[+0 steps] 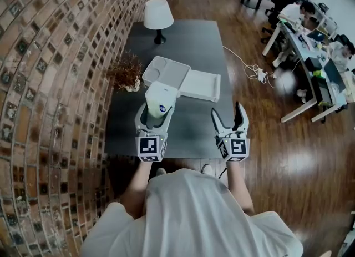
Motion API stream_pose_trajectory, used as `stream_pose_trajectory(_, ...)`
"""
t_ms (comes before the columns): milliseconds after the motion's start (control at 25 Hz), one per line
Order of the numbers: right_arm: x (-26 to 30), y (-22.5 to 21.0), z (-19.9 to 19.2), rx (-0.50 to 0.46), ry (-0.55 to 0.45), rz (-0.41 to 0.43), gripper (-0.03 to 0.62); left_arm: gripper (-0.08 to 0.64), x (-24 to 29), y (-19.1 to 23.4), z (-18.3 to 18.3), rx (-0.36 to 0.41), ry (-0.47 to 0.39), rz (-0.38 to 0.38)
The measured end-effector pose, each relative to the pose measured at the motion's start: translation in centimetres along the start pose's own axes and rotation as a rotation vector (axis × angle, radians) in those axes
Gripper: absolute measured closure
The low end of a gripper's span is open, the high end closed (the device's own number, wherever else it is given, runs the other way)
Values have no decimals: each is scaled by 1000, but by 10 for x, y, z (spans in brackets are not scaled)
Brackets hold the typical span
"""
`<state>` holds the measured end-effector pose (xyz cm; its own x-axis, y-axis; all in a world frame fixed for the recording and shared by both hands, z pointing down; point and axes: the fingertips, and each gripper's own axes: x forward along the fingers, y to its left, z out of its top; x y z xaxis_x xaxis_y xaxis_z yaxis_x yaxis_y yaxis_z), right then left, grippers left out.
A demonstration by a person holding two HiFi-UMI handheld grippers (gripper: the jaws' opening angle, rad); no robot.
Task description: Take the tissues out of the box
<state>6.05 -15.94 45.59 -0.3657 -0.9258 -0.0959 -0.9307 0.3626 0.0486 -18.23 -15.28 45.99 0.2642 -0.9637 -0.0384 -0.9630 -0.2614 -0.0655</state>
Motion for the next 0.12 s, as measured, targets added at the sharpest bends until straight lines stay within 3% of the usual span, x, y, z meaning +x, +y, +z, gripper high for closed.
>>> stream_pose_trajectory(120,-4,-1,-4,0,9,-11,187,206,0,-4,0,3,-3,-4)
